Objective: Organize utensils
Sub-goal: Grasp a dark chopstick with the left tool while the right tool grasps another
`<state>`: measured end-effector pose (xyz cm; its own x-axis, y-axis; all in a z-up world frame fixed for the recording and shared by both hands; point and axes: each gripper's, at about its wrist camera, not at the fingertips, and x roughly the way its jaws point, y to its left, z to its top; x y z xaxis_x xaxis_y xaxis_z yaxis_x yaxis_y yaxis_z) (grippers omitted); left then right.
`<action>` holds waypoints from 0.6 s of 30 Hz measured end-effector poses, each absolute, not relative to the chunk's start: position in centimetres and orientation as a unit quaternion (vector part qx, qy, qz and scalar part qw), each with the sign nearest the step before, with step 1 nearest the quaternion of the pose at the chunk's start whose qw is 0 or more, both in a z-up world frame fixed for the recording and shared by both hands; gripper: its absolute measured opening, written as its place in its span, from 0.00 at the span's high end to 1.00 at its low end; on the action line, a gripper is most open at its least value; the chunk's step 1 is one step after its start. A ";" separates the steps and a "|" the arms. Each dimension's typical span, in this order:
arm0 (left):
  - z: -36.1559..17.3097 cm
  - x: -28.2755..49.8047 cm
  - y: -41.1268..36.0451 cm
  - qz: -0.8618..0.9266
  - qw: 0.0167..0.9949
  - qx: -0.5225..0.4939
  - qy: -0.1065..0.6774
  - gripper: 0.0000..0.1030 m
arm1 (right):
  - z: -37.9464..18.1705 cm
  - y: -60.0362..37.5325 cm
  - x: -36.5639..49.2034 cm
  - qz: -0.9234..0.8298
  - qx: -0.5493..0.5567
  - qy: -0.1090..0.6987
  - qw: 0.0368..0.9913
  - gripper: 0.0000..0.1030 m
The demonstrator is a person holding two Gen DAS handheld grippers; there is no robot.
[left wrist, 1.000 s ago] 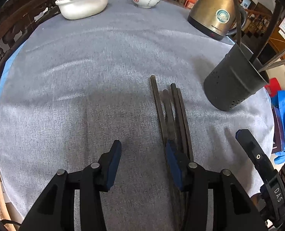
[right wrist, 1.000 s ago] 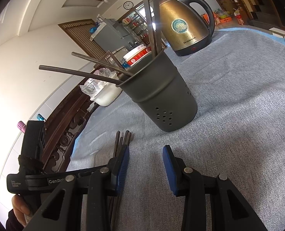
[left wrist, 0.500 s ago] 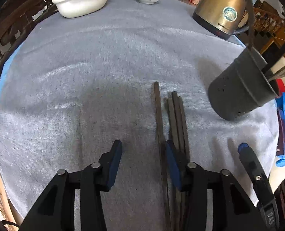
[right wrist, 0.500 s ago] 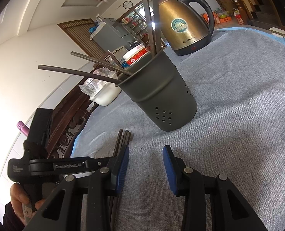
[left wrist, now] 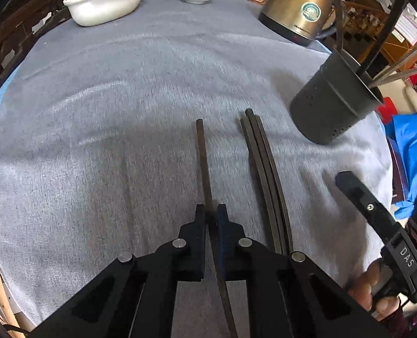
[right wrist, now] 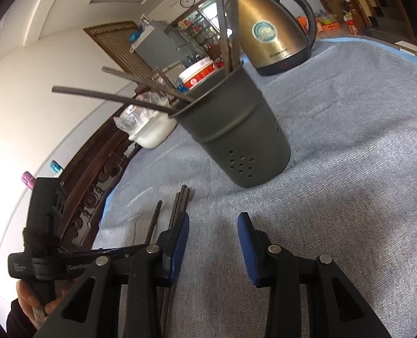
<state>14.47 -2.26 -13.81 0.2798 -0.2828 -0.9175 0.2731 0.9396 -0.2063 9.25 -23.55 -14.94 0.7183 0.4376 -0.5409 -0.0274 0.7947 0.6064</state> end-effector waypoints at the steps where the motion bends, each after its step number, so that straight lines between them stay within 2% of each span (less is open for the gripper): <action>1: -13.8 14.4 -2.0 -0.175 0.798 -0.007 0.576 0.92 | -15.0 -23.2 9.5 0.137 0.290 0.360 0.876 0.64; 5: -13.6 14.5 -1.2 -0.175 0.792 -0.018 0.585 0.92 | -14.7 -20.6 10.5 0.148 0.271 0.393 0.866 0.65; 9: -13.8 16.3 -0.8 -0.174 0.788 -0.025 0.590 0.92 | -13.6 -18.3 11.4 0.152 0.236 0.404 0.871 0.73; 13: -13.9 16.9 -0.4 -0.177 0.786 -0.031 0.591 0.92 | -14.4 -17.0 13.0 0.130 0.222 0.449 0.856 0.84; 18: -14.1 17.0 0.2 -0.178 0.786 -0.030 0.591 0.92 | -14.8 -16.7 13.1 0.107 0.198 0.469 0.854 0.87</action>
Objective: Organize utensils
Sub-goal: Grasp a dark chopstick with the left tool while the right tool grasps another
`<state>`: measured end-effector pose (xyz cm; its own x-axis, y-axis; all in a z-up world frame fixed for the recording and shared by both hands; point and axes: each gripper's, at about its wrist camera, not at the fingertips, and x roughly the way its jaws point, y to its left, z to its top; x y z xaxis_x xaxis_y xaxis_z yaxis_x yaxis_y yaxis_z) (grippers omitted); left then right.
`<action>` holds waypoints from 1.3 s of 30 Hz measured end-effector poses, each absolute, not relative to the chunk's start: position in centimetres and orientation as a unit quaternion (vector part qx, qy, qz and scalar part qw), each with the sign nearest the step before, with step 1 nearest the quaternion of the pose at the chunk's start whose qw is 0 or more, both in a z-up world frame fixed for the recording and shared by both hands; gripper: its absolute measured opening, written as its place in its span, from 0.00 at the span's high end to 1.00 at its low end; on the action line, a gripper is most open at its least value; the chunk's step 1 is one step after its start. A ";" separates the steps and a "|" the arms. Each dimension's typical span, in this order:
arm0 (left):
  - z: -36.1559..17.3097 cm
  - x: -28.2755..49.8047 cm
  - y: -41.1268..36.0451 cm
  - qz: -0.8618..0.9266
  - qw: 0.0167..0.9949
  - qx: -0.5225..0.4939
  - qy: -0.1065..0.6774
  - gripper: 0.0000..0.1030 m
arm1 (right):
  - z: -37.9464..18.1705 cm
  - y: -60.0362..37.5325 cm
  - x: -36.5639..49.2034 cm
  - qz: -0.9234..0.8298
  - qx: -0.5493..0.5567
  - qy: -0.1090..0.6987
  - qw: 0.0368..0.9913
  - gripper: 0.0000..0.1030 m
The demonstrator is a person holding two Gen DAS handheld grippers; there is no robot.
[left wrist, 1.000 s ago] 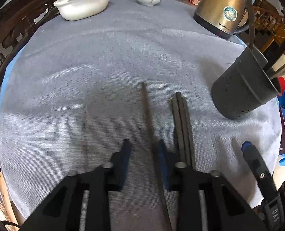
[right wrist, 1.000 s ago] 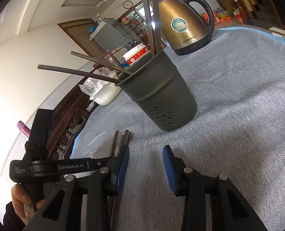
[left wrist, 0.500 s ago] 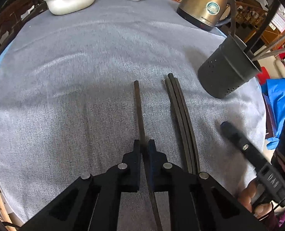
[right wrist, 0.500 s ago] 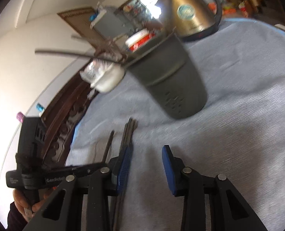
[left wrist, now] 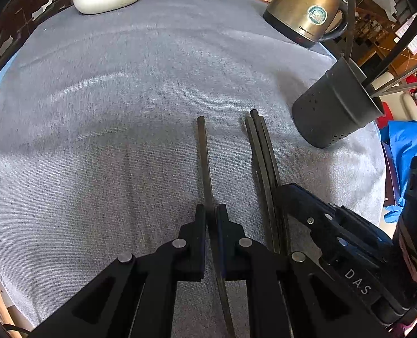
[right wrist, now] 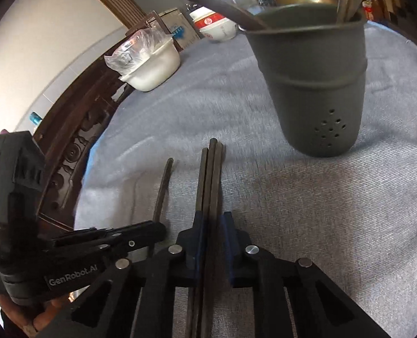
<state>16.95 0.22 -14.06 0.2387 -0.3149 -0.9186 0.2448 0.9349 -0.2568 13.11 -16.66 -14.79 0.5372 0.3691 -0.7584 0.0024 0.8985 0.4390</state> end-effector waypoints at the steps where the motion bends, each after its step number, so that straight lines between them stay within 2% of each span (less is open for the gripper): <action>1: -14.0 17.0 0.4 -0.178 0.787 -0.030 0.590 0.92 | -14.7 -16.7 13.1 0.103 0.194 0.470 0.855 0.87; 10: -12.6 17.4 1.5 -0.170 0.792 -0.036 0.586 0.92 | -14.2 -17.9 13.3 0.097 0.215 0.475 0.848 0.87; 15: -12.9 17.9 1.5 -0.166 0.793 -0.035 0.585 0.92 | -14.4 -16.7 14.7 0.089 0.189 0.489 0.847 0.86; 18: -13.0 18.1 1.5 -0.167 0.793 -0.030 0.585 0.92 | -14.7 -16.8 15.0 0.082 0.186 0.497 0.844 0.87; 20: -13.2 17.9 1.4 -0.170 0.793 -0.026 0.584 0.92 | -14.9 -17.0 14.9 0.077 0.186 0.497 0.844 0.92; 30: -13.5 17.3 1.6 -0.175 0.787 -0.031 0.590 0.92 | -14.7 -17.8 14.9 0.078 0.194 0.519 0.828 0.91; 34: -13.2 18.4 2.4 -0.165 0.786 -0.044 0.595 0.81 | -14.8 -17.8 15.7 0.071 0.208 0.528 0.820 0.89; 39: -13.0 19.7 2.6 -0.157 0.787 -0.053 0.594 0.82 | -14.8 -17.9 16.9 0.053 0.210 0.534 0.817 0.89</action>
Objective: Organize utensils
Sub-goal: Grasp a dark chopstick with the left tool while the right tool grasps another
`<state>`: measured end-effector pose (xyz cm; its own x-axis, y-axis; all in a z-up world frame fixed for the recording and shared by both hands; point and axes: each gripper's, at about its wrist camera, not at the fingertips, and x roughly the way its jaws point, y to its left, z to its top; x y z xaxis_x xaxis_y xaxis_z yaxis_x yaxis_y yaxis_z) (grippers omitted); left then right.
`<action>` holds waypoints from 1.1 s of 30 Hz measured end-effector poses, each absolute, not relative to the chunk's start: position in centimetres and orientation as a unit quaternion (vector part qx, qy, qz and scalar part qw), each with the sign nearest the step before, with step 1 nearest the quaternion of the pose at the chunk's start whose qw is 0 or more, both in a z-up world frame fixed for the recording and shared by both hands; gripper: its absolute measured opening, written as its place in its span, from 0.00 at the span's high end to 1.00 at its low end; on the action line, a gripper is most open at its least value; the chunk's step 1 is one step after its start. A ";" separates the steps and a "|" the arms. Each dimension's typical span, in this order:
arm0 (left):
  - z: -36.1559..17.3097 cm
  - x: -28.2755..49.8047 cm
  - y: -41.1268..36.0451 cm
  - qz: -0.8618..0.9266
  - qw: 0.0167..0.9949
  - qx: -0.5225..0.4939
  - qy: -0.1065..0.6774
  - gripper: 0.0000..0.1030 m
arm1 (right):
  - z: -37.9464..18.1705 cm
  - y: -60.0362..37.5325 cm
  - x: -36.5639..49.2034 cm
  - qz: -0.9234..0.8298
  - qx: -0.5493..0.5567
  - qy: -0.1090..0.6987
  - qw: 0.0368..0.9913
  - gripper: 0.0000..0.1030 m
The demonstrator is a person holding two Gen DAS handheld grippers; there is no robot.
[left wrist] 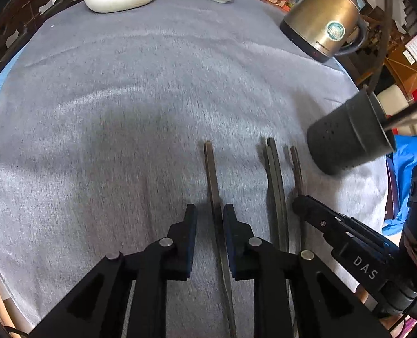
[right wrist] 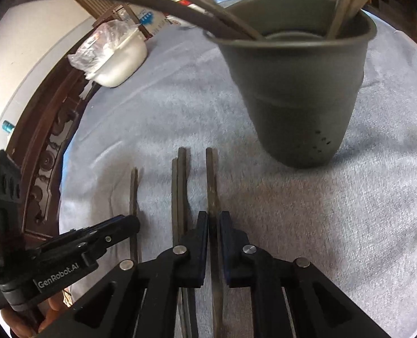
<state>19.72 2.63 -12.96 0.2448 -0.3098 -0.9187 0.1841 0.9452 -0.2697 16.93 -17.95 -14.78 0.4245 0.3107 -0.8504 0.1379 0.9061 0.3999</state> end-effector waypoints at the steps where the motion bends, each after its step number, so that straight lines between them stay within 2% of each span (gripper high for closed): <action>1: -12.9 19.8 2.6 -0.156 0.788 -0.054 0.593 0.81 | -14.8 -17.9 17.0 0.052 0.207 0.533 0.818 0.89; 5: -13.4 20.1 2.3 -0.148 0.789 -0.052 0.595 0.83 | -14.7 -17.4 17.6 0.044 0.193 0.526 0.827 0.89; 7: -13.7 20.1 2.1 -0.144 0.790 -0.044 0.594 0.90 | -14.8 -17.4 17.6 0.042 0.190 0.524 0.829 0.92; 9: -13.7 19.9 1.7 -0.144 0.794 -0.039 0.589 0.92 | -14.7 -17.3 17.5 0.042 0.182 0.521 0.833 0.92; 21: -13.9 18.6 0.8 -0.172 0.784 -0.019 0.596 0.92 | -14.7 -18.3 16.7 0.036 0.194 0.559 0.805 0.91; 25: -13.9 19.3 1.6 -0.163 0.781 -0.034 0.602 0.88 | -14.6 -18.4 17.4 0.027 0.196 0.569 0.798 0.91; 33: -14.1 20.9 0.6 -0.151 0.789 -0.028 0.596 0.87 | -14.5 -17.8 17.9 0.021 0.170 0.550 0.818 0.91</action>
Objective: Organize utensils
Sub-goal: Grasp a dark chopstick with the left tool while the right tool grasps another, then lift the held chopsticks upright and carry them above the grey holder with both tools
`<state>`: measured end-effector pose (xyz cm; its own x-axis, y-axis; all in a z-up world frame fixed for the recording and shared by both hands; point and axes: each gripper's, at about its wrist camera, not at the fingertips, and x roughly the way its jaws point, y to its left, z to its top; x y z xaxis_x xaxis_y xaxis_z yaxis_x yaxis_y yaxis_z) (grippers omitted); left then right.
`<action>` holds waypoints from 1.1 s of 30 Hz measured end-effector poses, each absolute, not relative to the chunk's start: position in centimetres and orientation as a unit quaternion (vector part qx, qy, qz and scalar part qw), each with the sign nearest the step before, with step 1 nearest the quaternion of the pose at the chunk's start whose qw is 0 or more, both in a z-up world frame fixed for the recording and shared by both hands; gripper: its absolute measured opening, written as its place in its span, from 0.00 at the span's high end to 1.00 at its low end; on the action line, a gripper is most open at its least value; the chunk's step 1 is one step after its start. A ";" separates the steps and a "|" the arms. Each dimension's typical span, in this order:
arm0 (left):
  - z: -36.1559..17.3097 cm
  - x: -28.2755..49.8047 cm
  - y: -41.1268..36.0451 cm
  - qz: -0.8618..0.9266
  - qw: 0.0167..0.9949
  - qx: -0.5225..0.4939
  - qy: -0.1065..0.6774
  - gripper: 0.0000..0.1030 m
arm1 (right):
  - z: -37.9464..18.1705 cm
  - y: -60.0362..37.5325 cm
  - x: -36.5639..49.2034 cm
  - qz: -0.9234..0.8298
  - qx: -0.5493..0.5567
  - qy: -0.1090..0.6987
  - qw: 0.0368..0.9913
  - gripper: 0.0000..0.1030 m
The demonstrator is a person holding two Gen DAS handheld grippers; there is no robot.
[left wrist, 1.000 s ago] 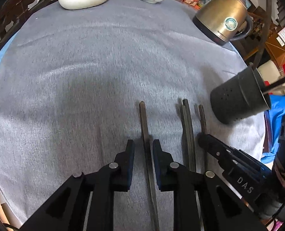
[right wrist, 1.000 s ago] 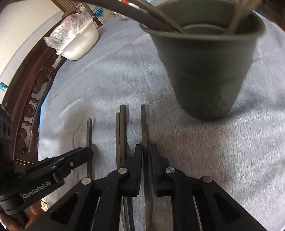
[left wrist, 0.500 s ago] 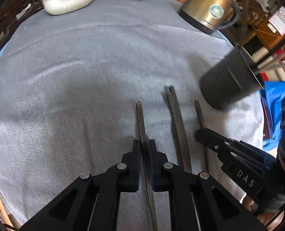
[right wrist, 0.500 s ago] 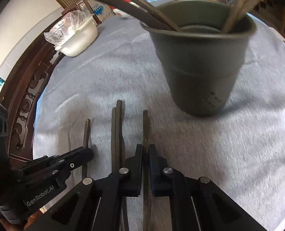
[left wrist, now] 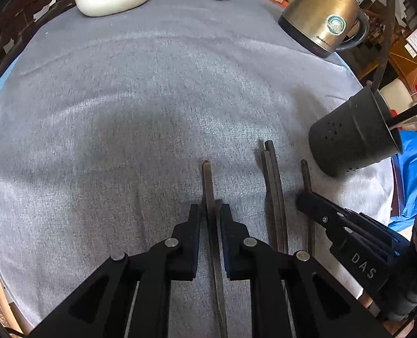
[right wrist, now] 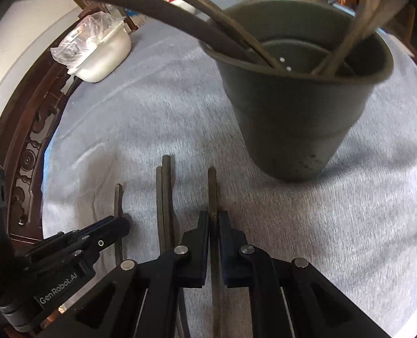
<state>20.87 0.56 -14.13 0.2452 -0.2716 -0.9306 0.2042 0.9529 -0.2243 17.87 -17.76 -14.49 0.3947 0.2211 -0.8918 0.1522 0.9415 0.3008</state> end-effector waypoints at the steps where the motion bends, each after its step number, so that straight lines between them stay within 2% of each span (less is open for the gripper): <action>1: -14.2 20.9 0.3 -0.152 0.789 -0.028 0.594 0.87 | -14.5 -17.6 17.9 0.023 0.162 0.547 0.821 0.92; 4: -14.3 20.8 -0.6 -0.150 0.792 -0.024 0.591 0.92 | -14.3 -17.3 17.6 0.026 0.143 0.541 0.829 0.93; 8: -13.5 20.2 -1.1 -0.152 0.805 -0.028 0.573 0.93 | -13.4 -17.8 16.6 0.045 0.155 0.518 0.840 0.93; 19: -5.0 16.6 -0.5 -0.178 0.860 -0.021 0.478 0.93 | -6.5 -19.8 12.7 0.119 0.174 0.413 0.886 0.94; 24: -3.0 15.6 -0.9 -0.185 0.873 0.002 0.451 0.93 | -4.1 -19.7 11.2 0.130 0.161 0.381 0.901 0.94; 33: -10.7 20.1 1.1 -0.151 0.800 -0.052 0.578 0.93 | -5.9 -20.3 11.5 0.111 0.179 0.399 0.893 0.94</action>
